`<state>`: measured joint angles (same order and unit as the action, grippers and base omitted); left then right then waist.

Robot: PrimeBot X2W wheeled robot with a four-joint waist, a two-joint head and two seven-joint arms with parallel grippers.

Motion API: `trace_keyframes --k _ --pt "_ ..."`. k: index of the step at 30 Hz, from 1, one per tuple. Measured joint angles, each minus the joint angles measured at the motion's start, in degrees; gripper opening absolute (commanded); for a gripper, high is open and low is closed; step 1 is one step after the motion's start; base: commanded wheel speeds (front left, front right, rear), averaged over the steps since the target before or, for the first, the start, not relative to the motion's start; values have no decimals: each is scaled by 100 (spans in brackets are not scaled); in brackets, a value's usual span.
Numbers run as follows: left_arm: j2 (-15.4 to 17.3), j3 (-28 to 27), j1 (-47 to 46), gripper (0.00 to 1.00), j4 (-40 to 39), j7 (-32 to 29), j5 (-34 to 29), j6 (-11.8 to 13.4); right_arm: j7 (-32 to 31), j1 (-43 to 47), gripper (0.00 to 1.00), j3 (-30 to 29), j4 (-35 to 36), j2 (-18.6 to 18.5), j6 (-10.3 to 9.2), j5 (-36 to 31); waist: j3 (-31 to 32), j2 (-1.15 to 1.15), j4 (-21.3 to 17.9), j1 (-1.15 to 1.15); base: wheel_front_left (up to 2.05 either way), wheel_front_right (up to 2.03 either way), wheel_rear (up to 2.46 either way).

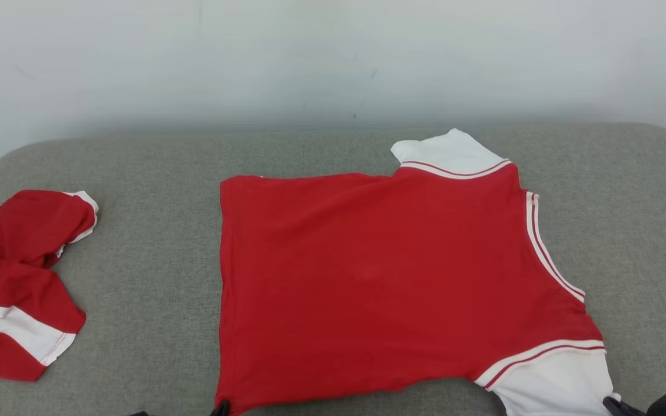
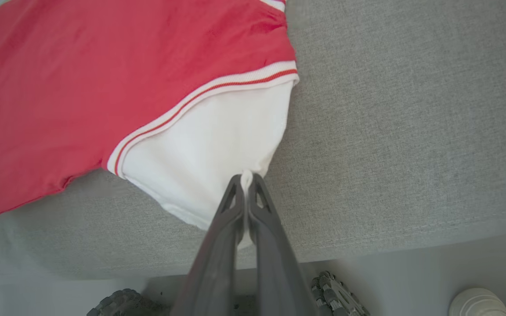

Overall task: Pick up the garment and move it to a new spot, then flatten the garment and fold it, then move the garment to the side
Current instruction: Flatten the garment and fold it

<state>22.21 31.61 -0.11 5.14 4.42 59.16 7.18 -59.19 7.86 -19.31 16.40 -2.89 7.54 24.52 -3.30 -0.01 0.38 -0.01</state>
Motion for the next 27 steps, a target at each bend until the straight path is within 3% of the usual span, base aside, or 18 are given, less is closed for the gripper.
trace_keyframes --k 14,27 --pt "409 177 158 0 -201 -437 -230 501 -374 398 0 -92 153 1 0 220 153 1 -127 1 0 0 0" --pt "350 15 -436 0 -386 -548 -214 500 259 -637 0 221 -98 2 0 325 -13 1 -151 2 0 0 0"
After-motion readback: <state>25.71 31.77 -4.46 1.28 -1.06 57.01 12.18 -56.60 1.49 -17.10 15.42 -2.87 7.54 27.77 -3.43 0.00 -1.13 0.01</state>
